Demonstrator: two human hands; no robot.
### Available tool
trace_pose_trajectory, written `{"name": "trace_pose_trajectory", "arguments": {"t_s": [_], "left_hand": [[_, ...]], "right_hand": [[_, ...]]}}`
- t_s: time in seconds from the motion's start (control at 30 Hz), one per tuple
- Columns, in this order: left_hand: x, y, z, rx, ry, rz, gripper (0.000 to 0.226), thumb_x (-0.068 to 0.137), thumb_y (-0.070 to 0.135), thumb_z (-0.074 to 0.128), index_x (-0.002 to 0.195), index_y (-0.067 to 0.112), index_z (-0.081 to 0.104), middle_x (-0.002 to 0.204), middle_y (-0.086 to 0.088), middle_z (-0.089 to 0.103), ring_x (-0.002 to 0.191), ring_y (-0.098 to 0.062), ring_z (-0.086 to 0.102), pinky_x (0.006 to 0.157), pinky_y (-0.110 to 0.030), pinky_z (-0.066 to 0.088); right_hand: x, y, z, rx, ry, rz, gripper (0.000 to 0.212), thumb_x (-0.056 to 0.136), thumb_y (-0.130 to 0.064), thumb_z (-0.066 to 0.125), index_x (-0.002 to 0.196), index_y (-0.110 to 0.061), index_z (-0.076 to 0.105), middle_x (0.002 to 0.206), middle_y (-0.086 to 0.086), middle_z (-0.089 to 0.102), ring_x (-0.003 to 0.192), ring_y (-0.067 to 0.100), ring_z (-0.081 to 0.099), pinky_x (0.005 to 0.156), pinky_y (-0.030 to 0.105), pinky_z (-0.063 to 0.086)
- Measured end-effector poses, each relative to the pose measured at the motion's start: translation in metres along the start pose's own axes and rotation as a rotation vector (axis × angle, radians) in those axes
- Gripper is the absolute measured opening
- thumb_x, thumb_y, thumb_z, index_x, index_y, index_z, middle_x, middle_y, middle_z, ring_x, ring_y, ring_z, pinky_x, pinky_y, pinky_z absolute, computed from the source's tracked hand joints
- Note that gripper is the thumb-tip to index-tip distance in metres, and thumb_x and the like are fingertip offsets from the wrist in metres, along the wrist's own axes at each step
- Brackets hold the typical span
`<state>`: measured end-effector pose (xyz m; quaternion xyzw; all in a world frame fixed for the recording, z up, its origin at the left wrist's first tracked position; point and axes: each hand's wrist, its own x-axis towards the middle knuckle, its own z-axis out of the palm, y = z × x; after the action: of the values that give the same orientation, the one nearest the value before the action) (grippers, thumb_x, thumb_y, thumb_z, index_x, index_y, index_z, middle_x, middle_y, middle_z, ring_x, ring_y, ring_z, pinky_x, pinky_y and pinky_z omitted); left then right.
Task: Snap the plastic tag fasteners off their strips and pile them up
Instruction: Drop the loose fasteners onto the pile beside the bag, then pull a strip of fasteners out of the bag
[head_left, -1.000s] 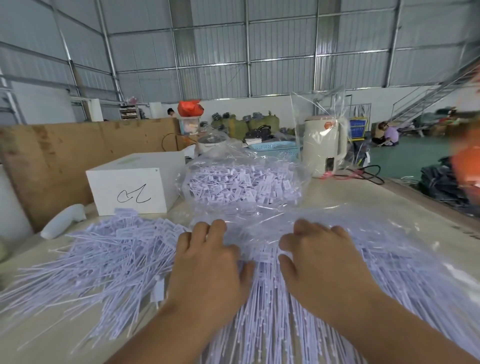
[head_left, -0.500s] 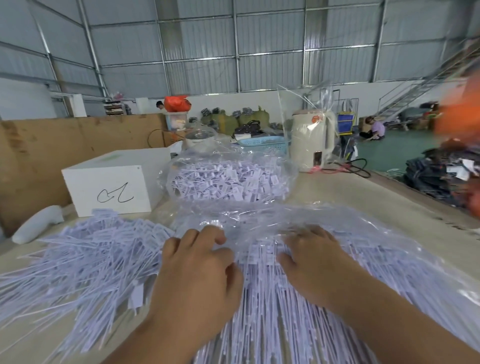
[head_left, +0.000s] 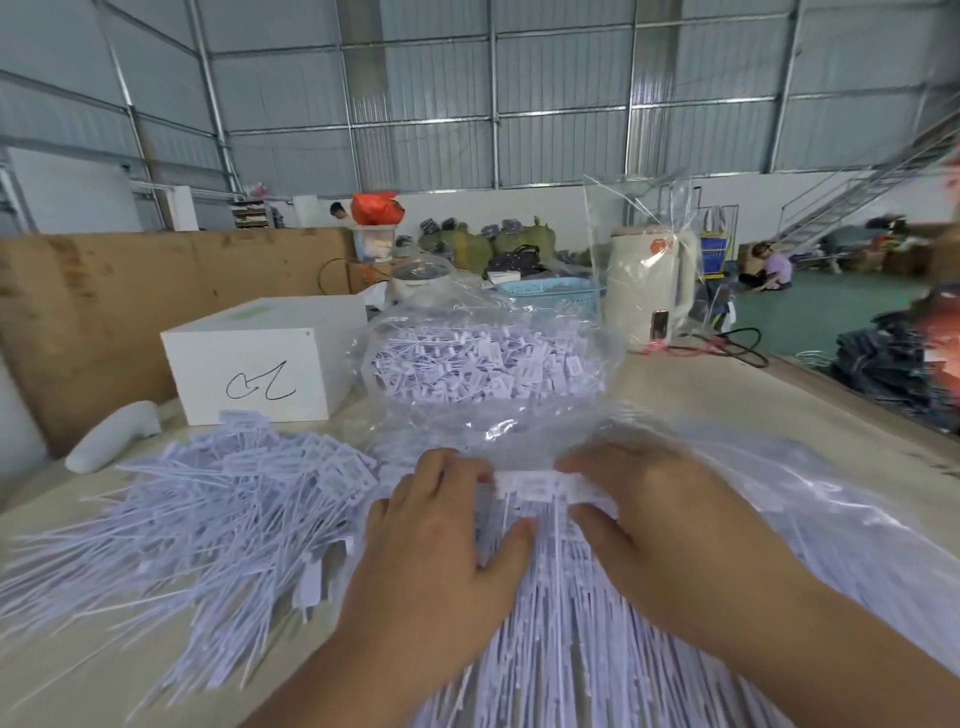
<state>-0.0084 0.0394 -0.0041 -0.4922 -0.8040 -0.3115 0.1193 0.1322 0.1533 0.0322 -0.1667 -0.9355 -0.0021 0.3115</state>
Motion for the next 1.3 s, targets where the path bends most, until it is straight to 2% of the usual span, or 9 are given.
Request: {"name": "trace_pose_trajectory", "arguments": {"t_s": [0.13,0.33,0.47,0.67,0.83,0.97,1.07,1.13,1.3], "left_hand": [[0.003,-0.002,-0.004,-0.091,-0.026,0.042,0.071,0.069,0.080,0.029,0.130,0.044,0.035,0.123,0.029,0.028,0.120,0.001,0.034,0.097,-0.026,0.031],[0.005,0.001,-0.012,-0.247,-0.014,0.117,0.059,0.076,0.073,0.028,0.128,0.051,0.048,0.126,0.027,0.037,0.128,-0.002,0.030,0.108,-0.034,0.029],[0.009,0.000,-0.018,-0.279,0.136,0.133,0.050,0.082,0.061,0.035,0.113,0.036,0.065,0.115,0.018,0.046,0.117,-0.007,0.045,0.100,-0.038,0.038],[0.015,-0.005,-0.029,-0.378,0.237,0.034,0.017,0.077,0.048,0.069,0.083,0.032,0.069,0.104,0.025,0.044,0.105,0.004,0.049,0.079,0.000,0.032],[0.005,0.004,-0.025,-0.149,0.225,0.165,0.030,0.073,0.047,0.060,0.102,0.041,0.061,0.129,0.019,0.037,0.124,-0.007,0.035,0.097,-0.027,0.027],[0.004,0.010,-0.028,-0.080,0.224,0.355,0.020,0.083,0.030,0.046,0.099,0.032,0.058,0.131,0.011,0.041,0.124,-0.014,0.039,0.094,-0.035,0.032],[0.012,0.003,-0.036,-0.282,0.296,0.217,0.013,0.089,0.020,0.047,0.090,0.018,0.060,0.106,0.011,0.050,0.103,-0.012,0.050,0.084,-0.027,0.041],[0.017,-0.004,-0.040,-0.394,0.345,0.137,0.015,0.091,0.021,0.045,0.090,0.017,0.059,0.098,0.014,0.050,0.097,-0.005,0.051,0.080,-0.013,0.038],[0.017,-0.008,-0.035,-0.489,0.203,0.106,0.030,0.090,0.007,0.060,0.083,0.035,0.068,0.109,0.028,0.050,0.113,0.014,0.044,0.087,-0.002,0.030]], "right_hand": [[-0.001,0.003,-0.006,0.126,0.013,-0.201,0.023,0.082,-0.019,0.065,0.105,-0.025,0.065,0.090,-0.006,0.060,0.084,0.020,0.057,0.069,0.036,0.052],[-0.002,-0.002,-0.004,0.343,0.286,-0.233,0.028,0.085,-0.019,0.068,0.114,-0.018,0.067,0.098,-0.013,0.059,0.090,0.012,0.053,0.077,0.018,0.041],[-0.001,-0.010,-0.005,0.177,0.338,-0.137,0.037,0.090,-0.043,0.054,0.111,-0.015,0.068,0.094,-0.009,0.065,0.088,0.017,0.055,0.080,0.030,0.045],[0.001,-0.005,-0.018,0.044,0.006,0.164,0.065,0.076,-0.086,0.017,0.063,-0.026,0.040,0.056,-0.005,0.046,0.052,0.010,0.046,0.051,0.030,0.028],[-0.001,-0.018,-0.025,0.007,0.099,0.071,0.054,0.070,-0.080,0.035,0.082,-0.032,0.054,0.052,-0.016,0.045,0.048,0.011,0.053,0.042,0.030,0.044],[-0.004,-0.023,-0.032,0.094,0.189,-0.001,0.049,0.076,-0.073,0.045,0.093,-0.029,0.059,0.059,-0.021,0.050,0.047,0.001,0.051,0.039,0.020,0.043],[-0.005,-0.022,-0.037,0.186,0.158,-0.009,0.054,0.082,-0.076,0.037,0.106,-0.033,0.056,0.065,-0.029,0.043,0.061,-0.007,0.049,0.053,0.010,0.038],[-0.005,-0.017,-0.039,0.195,0.120,0.016,0.055,0.084,-0.075,0.033,0.109,-0.032,0.057,0.065,-0.028,0.044,0.073,0.002,0.056,0.063,0.022,0.042],[-0.001,-0.006,-0.037,0.039,0.097,0.042,0.040,0.089,-0.053,0.039,0.073,-0.022,0.057,0.061,-0.012,0.052,0.066,0.018,0.052,0.058,0.034,0.041]]}}
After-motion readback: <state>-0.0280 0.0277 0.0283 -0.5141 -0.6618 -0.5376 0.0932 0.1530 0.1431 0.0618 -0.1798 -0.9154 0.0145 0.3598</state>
